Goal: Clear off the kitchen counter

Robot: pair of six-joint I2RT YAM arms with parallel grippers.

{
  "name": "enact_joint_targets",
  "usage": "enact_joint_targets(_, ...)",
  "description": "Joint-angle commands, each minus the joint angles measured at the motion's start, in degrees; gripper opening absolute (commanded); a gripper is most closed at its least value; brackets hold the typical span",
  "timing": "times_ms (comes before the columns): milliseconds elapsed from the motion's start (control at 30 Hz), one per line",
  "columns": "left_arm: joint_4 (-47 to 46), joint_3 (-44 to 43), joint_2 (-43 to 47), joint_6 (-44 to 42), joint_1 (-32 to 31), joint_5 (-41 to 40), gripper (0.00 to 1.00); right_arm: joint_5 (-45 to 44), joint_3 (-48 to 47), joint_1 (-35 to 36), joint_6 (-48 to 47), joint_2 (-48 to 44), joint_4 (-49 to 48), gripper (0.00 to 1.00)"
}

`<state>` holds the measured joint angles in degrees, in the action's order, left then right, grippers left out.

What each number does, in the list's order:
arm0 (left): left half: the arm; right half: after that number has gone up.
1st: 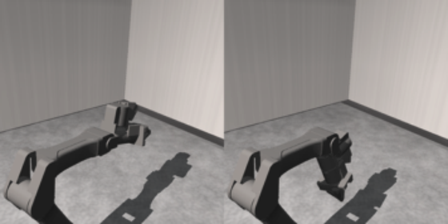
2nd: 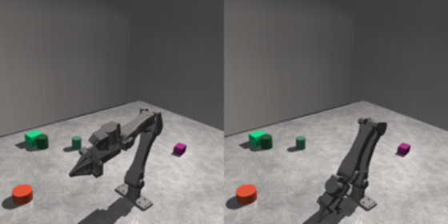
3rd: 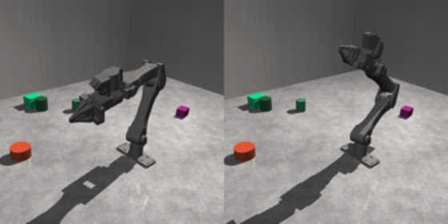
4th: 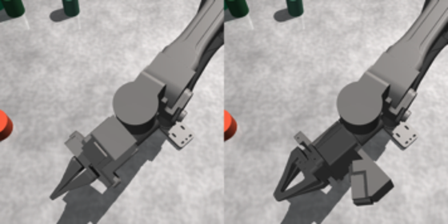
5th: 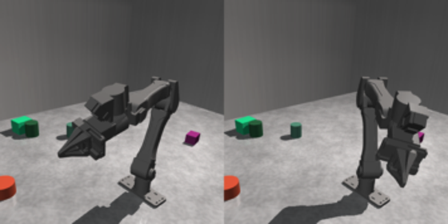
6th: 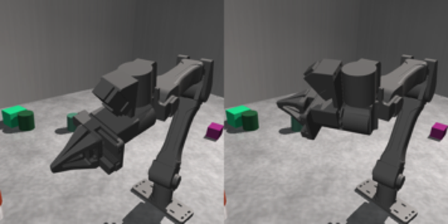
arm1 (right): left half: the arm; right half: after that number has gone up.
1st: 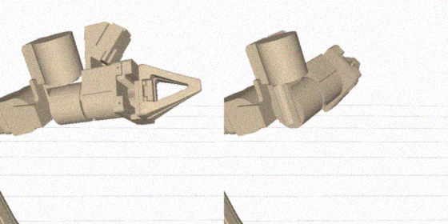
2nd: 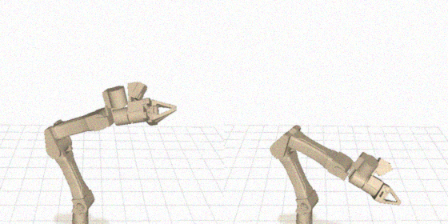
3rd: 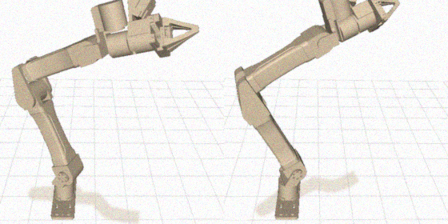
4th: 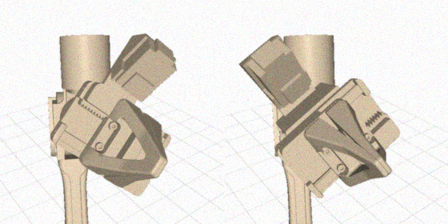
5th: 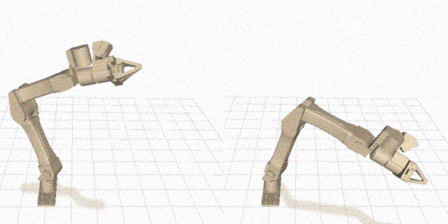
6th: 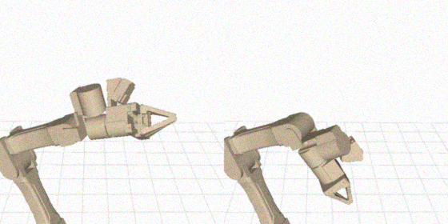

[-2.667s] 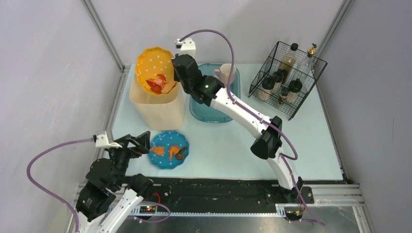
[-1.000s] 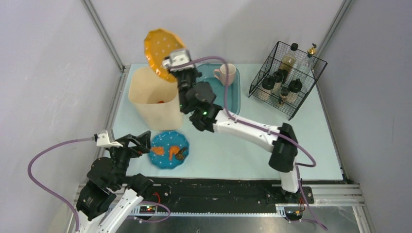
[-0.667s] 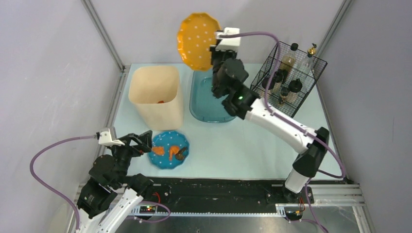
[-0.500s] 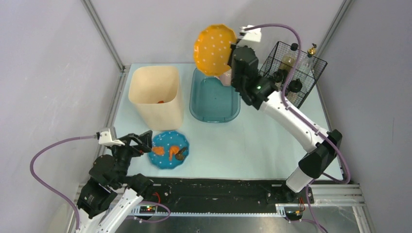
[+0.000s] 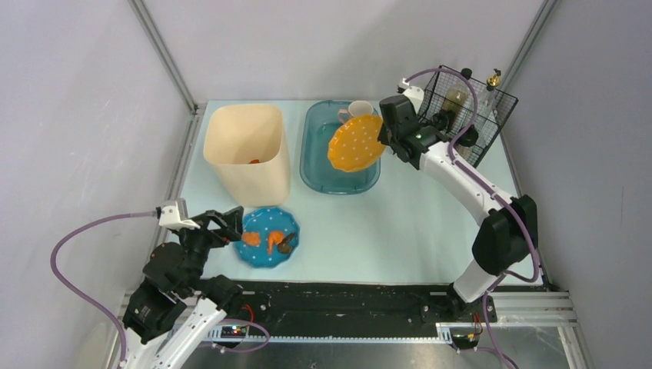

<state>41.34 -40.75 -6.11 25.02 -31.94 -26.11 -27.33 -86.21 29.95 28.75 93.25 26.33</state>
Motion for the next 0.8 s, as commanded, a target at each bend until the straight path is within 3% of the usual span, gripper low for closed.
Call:
enact_joint_targets(0,-0.25,0.15,-0.74,0.39,-0.57,0.63,1.0,5.45,-1.61,-0.25,8.5,1.06,-9.92,0.0)
enact_joint_targets(767,-0.31,0.09,-0.79,0.12,-0.57,1.04,1.0,5.25,-2.49,1.45,18.92,14.7,-12.55,0.0)
